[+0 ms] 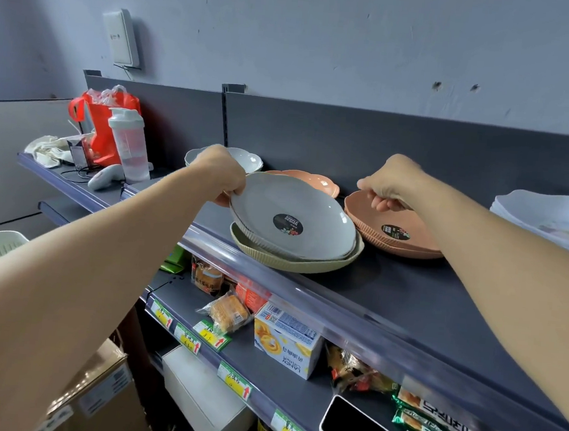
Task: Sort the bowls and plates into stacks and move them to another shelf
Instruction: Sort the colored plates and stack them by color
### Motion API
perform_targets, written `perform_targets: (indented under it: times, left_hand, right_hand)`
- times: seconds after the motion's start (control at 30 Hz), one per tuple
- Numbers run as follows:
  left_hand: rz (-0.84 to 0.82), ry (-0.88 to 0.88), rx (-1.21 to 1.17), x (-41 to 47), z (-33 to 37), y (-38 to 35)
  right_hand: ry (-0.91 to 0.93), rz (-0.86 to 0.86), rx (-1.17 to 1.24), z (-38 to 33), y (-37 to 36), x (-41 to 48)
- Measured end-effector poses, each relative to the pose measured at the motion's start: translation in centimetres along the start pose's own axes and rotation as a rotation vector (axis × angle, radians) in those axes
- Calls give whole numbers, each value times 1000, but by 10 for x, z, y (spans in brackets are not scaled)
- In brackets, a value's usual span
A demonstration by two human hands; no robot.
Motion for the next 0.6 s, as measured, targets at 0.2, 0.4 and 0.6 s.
perform_targets:
  times: [0.2,0.4,0.6]
  left_hand:
    - [96,46,-195,16,-11,39]
    - [195,120,-467,78,-40,75]
    - [165,174,-530,162,-64,87]
  right_hand:
    - [78,102,65,-23,-2,13]
    - [89,-7,10,-52,-28,33]
    - [-16,-104,-64,-76,-58,68]
Point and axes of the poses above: each hand's wrist, its own x-axis towards the middle knuckle, its own y-axis out of the back of the hand, z = x × y, the point moved 3 cm from there along x, towards the middle knuckle, and after that the axes turned 6 degrees about -z, right-handed, at the moved point
